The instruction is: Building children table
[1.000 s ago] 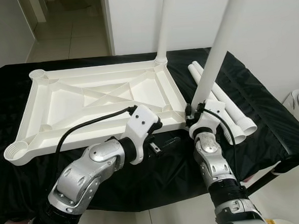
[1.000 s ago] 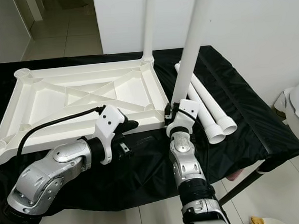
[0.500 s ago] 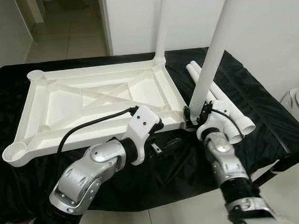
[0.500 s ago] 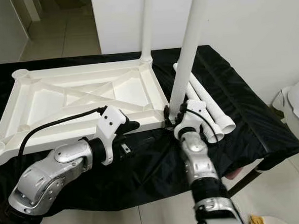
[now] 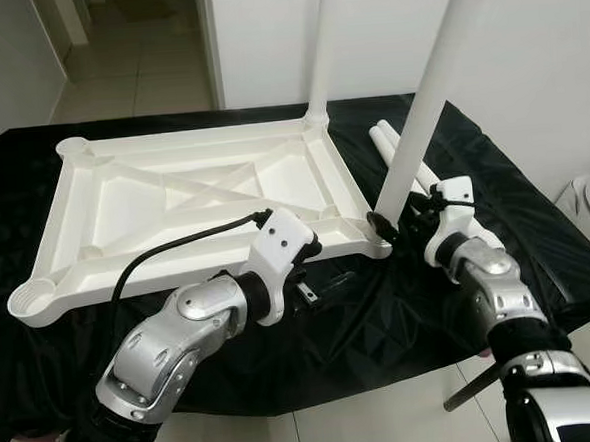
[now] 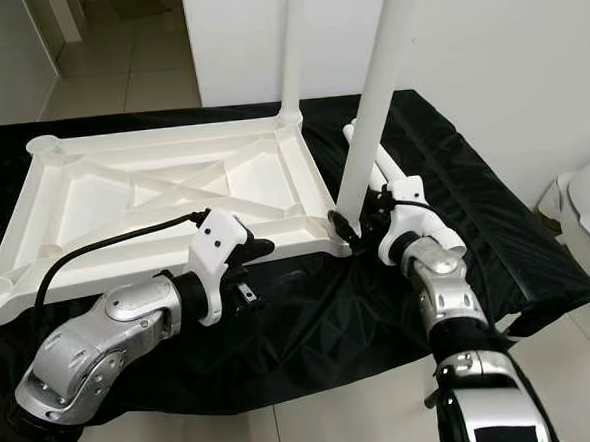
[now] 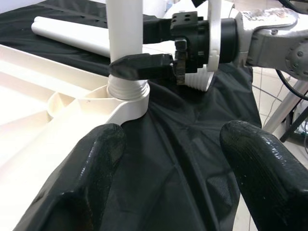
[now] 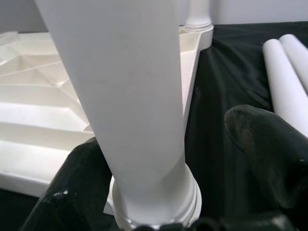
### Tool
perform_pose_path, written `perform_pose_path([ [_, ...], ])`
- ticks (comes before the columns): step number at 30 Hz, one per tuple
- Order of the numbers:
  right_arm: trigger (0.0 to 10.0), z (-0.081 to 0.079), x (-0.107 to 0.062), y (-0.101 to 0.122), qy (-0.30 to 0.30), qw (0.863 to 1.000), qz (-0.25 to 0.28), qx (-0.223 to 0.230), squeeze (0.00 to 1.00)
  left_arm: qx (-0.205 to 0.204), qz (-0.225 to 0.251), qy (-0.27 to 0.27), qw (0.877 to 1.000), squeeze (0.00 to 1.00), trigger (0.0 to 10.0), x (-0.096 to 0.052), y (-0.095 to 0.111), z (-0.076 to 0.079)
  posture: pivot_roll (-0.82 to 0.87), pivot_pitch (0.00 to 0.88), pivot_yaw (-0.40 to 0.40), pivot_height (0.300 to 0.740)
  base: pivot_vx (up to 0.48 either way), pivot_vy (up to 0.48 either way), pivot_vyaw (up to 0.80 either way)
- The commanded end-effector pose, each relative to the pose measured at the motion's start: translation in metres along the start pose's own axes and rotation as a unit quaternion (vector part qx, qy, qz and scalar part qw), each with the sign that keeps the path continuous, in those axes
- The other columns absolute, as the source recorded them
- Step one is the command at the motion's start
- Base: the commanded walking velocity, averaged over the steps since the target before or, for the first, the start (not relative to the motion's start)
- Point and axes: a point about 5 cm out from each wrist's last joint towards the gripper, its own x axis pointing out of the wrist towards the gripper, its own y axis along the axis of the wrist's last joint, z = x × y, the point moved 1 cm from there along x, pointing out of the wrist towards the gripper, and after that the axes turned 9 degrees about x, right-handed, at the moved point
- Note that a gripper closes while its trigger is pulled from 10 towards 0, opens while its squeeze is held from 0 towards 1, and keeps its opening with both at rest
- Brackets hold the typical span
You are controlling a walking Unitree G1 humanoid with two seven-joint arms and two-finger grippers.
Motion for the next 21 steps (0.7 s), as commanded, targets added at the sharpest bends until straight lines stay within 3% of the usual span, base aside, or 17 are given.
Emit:
perform_pose_path([
  [1,10.0,0.001,0.000,-0.004,0.022,1.000,-0.017,0.004,0.00,0.003,0.003,-0.019,1.000,0.00,10.0,-0.002,0.003,0.002,0.00,0.026,-0.015,0.740,0.000,0.000,0.00],
  [2,3.1,0.000,0.001,-0.006,0.037,0.999,-0.023,0.009,0.00,0.003,0.002,-0.017,1.000,0.00,10.0,-0.003,0.003,0.001,0.00,0.028,-0.015,0.740,0.000,0.000,0.00],
  [3,0.0,0.000,0.002,-0.008,0.051,0.998,-0.027,0.015,0.00,0.003,0.001,-0.015,1.000,0.00,10.0,-0.003,0.003,0.001,0.01,0.029,-0.018,0.740,0.000,0.000,0.00],
  [13,0.0,-0.006,0.003,-0.016,0.102,0.993,-0.041,0.032,0.00,0.001,0.000,-0.009,1.000,0.00,10.0,-0.005,0.002,0.001,0.02,0.029,-0.024,0.740,0.000,0.000,0.00],
  [21,0.0,0.000,0.002,-0.014,0.080,0.996,-0.029,0.025,0.00,0.001,0.000,-0.014,1.000,0.00,10.0,-0.005,0.002,0.001,0.01,0.027,-0.021,0.740,0.000,0.000,0.00],
])
